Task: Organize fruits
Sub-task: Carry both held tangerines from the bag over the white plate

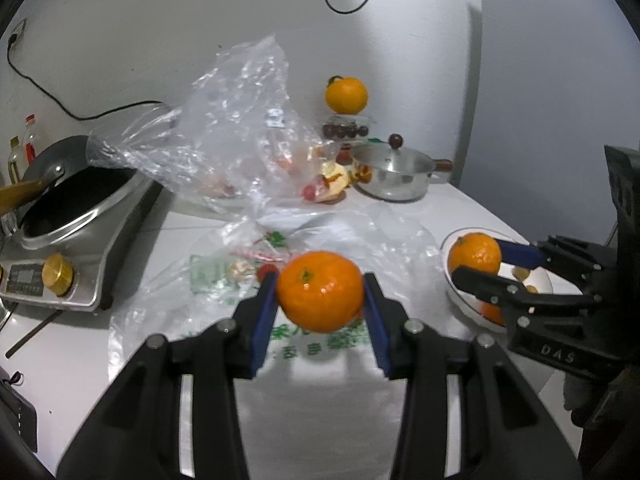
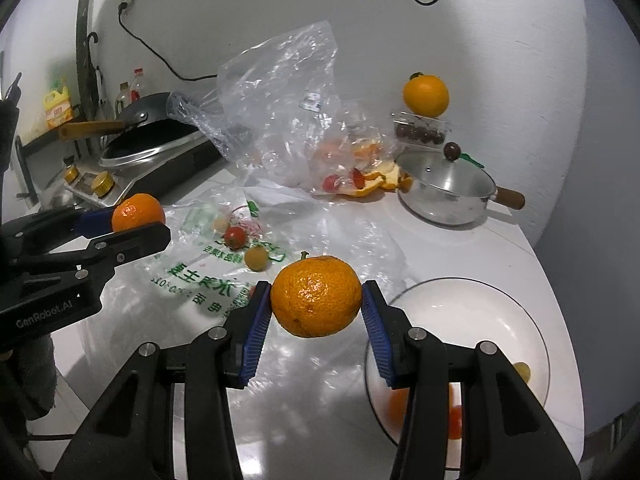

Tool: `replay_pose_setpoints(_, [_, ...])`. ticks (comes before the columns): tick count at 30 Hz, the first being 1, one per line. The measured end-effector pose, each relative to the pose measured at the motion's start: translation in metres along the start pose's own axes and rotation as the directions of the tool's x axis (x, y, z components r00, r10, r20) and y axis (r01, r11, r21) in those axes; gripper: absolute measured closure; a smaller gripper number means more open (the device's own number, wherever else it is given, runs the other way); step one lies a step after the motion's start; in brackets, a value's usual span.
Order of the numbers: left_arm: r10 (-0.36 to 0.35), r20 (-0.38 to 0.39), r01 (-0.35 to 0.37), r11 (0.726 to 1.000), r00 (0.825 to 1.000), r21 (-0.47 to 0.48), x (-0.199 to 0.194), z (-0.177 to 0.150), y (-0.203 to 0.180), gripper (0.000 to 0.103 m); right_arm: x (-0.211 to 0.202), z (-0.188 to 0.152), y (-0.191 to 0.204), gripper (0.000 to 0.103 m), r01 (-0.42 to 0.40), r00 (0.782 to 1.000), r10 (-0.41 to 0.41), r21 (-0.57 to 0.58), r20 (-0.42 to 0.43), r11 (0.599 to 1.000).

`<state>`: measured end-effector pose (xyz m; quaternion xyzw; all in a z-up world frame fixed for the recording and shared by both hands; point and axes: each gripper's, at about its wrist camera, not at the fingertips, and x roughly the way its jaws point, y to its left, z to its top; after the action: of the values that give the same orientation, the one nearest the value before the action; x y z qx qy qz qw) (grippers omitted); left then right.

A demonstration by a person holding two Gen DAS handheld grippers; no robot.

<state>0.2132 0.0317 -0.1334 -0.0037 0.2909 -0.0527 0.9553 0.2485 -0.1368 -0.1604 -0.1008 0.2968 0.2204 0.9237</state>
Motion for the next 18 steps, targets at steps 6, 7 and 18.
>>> replay_pose_setpoints(6, [-0.017, 0.012, 0.017, 1.0, 1.0, 0.021, -0.002, 0.003, -0.024, 0.061, -0.009, -0.006, -0.018, 0.055, 0.0, 1.0, -0.001, 0.025, 0.016, 1.0])
replay_pose_setpoints(7, [-0.02, 0.012, 0.02, 1.0, 1.0, 0.024, -0.001, 0.004, -0.027, 0.061, -0.011, -0.006, -0.021, 0.055, 0.002, 1.0, -0.002, 0.028, 0.021, 1.0])
replay_pose_setpoints(18, [-0.062, -0.012, 0.063, 0.997, 0.998, 0.055, 0.016, 0.008, -0.073, 0.061, -0.028, -0.025, -0.066, 0.055, 0.04, 0.998, -0.043, 0.071, 0.041, 0.997])
